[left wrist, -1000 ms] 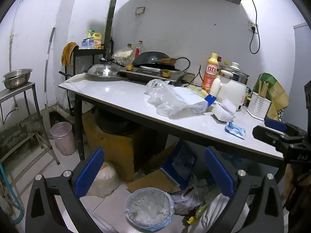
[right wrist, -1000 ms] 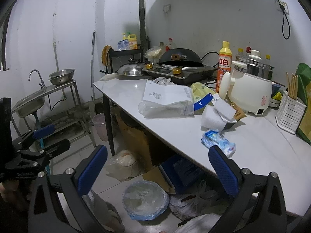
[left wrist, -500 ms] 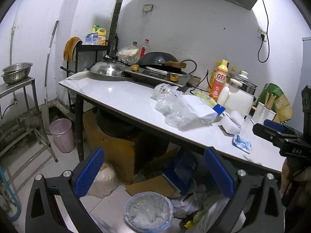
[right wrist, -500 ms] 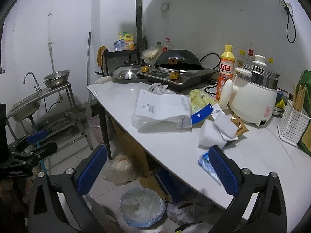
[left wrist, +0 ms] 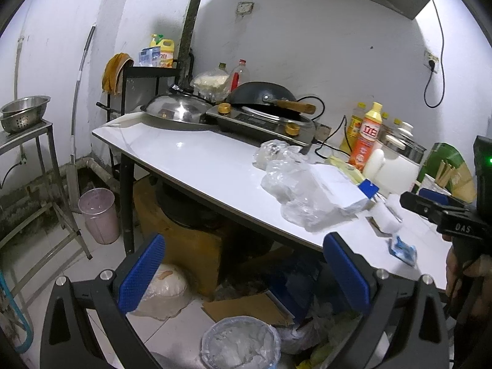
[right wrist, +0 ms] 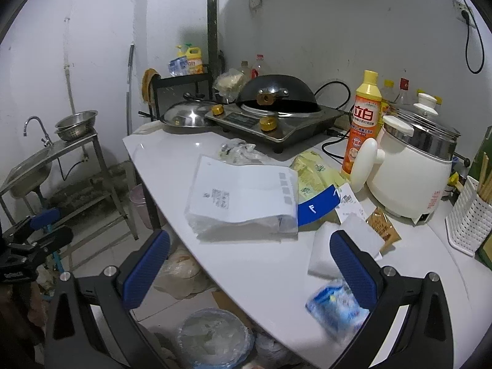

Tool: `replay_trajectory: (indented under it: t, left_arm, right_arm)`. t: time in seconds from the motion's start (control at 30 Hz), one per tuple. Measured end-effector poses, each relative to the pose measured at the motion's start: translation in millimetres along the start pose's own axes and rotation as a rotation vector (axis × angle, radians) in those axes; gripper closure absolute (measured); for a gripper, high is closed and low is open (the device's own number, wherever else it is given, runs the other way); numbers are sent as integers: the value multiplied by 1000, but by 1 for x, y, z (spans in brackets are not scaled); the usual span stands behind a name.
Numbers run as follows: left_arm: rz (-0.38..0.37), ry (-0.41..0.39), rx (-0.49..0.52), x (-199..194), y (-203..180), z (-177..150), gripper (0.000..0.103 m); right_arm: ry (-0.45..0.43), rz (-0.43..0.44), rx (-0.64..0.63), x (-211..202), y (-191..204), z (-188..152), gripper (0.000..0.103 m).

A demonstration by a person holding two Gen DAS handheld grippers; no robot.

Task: Collect trash
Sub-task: 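Reach the right gripper to the white printed document sleeve and grasp it, then lift the white sleeve with the right gripper while the left gripper grasps the clear plastic bag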

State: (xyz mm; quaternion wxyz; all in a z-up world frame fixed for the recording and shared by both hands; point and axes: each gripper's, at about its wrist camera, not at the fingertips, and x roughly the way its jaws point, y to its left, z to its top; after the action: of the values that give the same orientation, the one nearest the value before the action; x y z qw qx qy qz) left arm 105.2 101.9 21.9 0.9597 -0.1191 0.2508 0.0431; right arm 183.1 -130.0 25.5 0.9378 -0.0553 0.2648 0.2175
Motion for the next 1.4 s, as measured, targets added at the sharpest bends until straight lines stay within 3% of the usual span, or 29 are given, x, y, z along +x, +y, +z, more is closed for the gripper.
replay_trajectory:
  t: [0.5, 0.8, 0.9, 0.97, 1.17, 1.3, 1.4]
  left_arm:
    - [16, 32, -62, 57, 35, 8, 1]
    - [13, 55, -77, 88, 40, 13, 1]
    - [9, 60, -71, 94, 38, 15, 1]
    - [6, 64, -66, 98, 35, 16, 1]
    - [0, 70, -51, 105, 28, 20, 1]
    - [-7, 70, -37, 107, 21, 22, 1]
    - [-9, 72, -17, 109, 13, 25, 1]
  right_arm:
    - [105, 24, 40, 93, -24, 28, 1]
    - [174, 74, 88, 141, -36, 35, 9]
    - [184, 80, 86, 149, -36, 35, 21]
    - [190, 86, 83, 153, -36, 36, 35]
    - [223, 124, 82, 160, -35, 31, 56]
    - [233, 138, 83, 161, -38, 25, 98]
    - [189, 144, 61, 149, -38, 27, 102]
